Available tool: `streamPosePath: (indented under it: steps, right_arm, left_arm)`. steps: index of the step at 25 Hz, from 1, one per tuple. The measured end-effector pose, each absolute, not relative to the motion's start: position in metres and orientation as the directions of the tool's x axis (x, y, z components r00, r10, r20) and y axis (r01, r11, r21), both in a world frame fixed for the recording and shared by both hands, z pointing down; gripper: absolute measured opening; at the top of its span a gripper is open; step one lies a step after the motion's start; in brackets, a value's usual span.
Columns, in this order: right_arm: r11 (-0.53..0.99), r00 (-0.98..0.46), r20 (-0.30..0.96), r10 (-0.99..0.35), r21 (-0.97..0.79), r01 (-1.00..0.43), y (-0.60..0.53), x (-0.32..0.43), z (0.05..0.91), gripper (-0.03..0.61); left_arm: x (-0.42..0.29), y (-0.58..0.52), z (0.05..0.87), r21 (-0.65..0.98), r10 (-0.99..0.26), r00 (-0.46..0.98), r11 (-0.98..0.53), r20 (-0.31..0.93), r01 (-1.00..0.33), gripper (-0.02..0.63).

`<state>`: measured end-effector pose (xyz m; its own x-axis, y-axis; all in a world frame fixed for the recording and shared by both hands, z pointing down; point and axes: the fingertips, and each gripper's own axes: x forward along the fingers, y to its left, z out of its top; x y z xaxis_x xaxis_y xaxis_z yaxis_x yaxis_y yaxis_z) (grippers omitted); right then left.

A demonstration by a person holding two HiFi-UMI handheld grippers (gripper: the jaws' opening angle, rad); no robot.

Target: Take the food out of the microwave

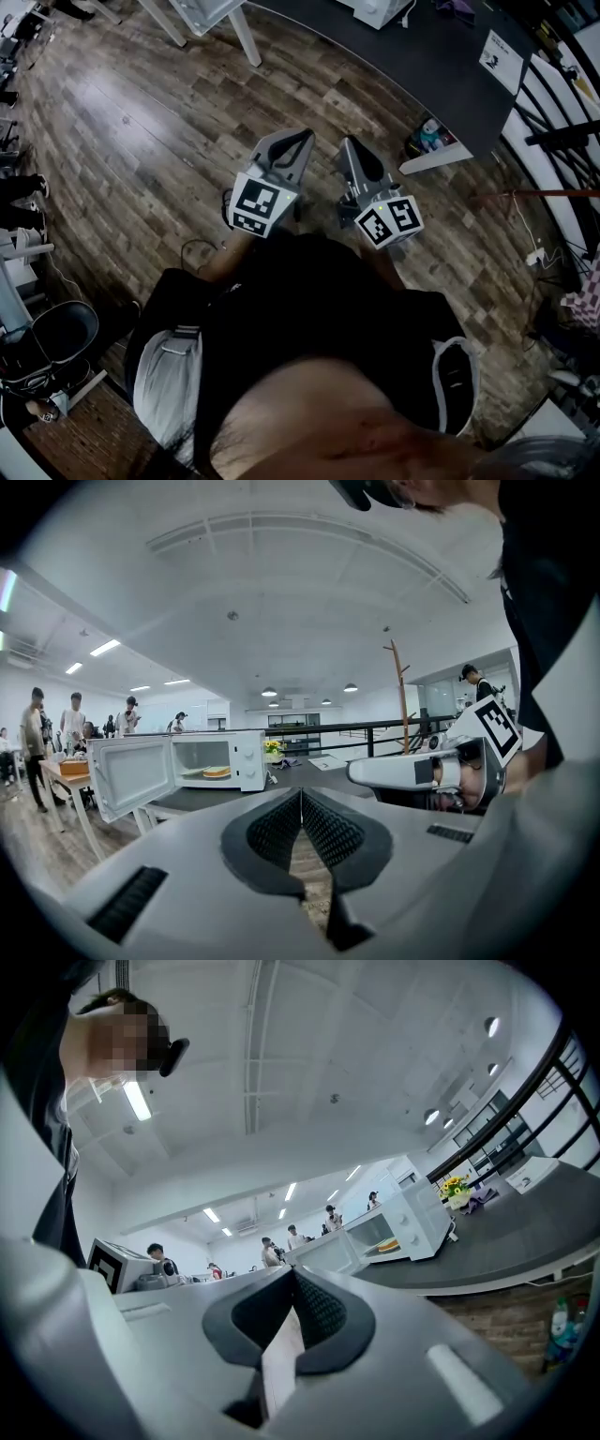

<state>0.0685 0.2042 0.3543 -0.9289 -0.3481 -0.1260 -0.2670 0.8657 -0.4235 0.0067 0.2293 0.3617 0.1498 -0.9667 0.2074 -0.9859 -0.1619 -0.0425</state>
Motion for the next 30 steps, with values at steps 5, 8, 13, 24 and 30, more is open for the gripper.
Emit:
streamPosePath:
  steps: [5,8,13,24,30]
  right_arm:
    - [0.866,-0.929,-0.11,-0.354,-0.413,-0.282,0.179,0.032,0.357,0.0]
    - [0.867,-0.925,-0.106,-0.365,-0.4,-0.296,0.158,0.008,0.355,0.0]
    - [0.869,-0.927,-0.092,-0.364,-0.392,-0.302,0.135,-0.037,0.351,0.0]
    - [0.863,-0.921,-0.062,-0.385,-0.378,-0.335,0.088,-0.106,0.351,0.0]
    - [0.863,-0.922,-0.05,-0.385,-0.373,-0.34,0.079,-0.133,0.351,0.0]
  left_arm:
    - [-0.03,0.202,0.366,-0.025,-0.967,0.163,-0.171,0.196,-0.985,0.006]
    - [-0.054,0.181,0.366,-0.017,-0.966,0.176,-0.183,0.188,-0.983,0.007]
    - [-0.1,0.154,0.366,0.003,-0.965,0.183,-0.186,0.187,-0.983,0.007]
    - [-0.171,0.108,0.366,0.023,-0.965,0.203,-0.202,0.168,-0.979,0.008]
    - [-0.203,0.104,0.368,0.033,-0.967,0.189,-0.187,0.168,-0.982,0.007]
